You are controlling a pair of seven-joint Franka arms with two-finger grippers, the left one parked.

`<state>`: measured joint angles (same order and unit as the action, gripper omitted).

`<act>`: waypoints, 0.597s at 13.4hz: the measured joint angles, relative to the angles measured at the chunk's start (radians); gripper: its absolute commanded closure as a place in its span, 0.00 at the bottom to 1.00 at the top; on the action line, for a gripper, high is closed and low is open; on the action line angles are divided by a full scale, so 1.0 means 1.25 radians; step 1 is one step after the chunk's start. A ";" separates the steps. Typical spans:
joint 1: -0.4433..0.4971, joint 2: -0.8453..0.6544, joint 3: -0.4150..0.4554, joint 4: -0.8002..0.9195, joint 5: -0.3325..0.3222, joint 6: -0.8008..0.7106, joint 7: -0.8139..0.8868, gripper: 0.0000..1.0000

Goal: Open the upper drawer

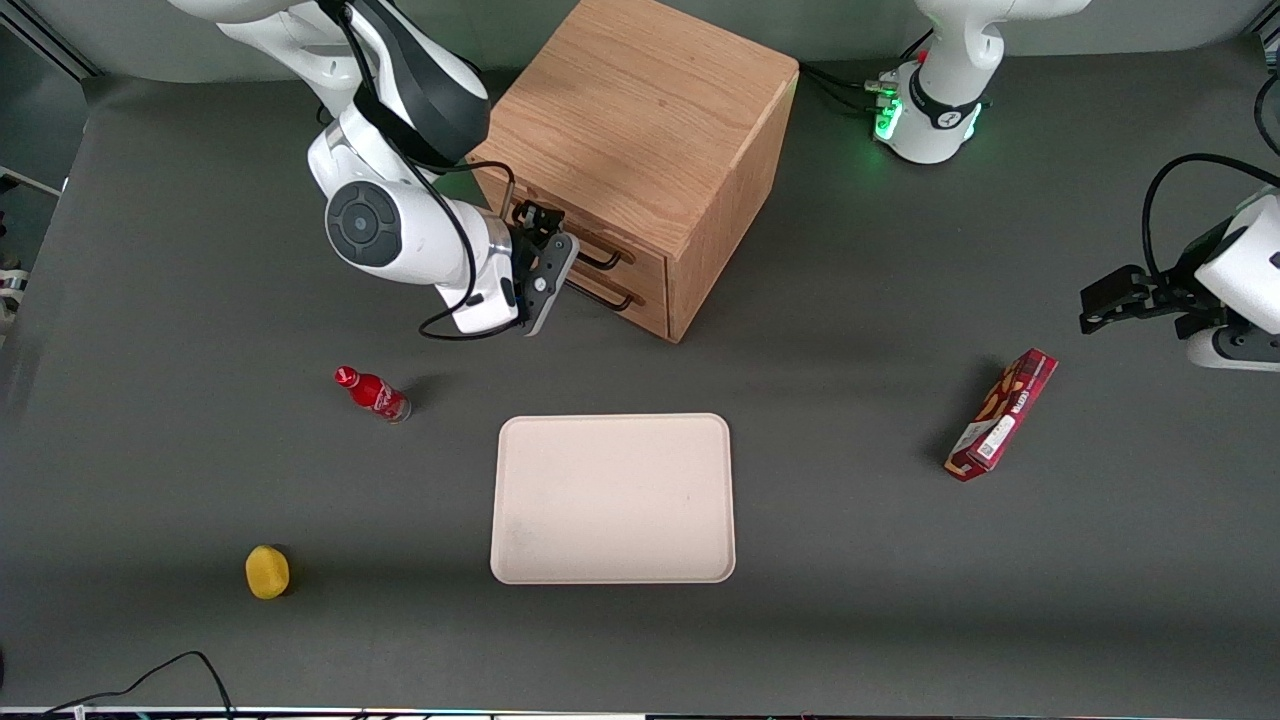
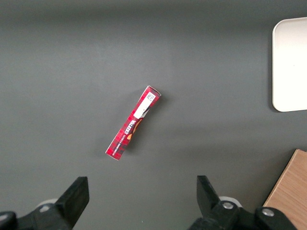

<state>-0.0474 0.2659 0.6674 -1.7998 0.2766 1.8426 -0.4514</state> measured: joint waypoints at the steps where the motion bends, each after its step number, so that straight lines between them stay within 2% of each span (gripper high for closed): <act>1: 0.000 -0.007 0.000 -0.009 0.002 0.002 0.000 0.00; 8: 0.000 -0.022 0.000 -0.064 0.003 0.061 0.000 0.00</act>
<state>-0.0478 0.2387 0.6677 -1.8796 0.2803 1.9193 -0.4514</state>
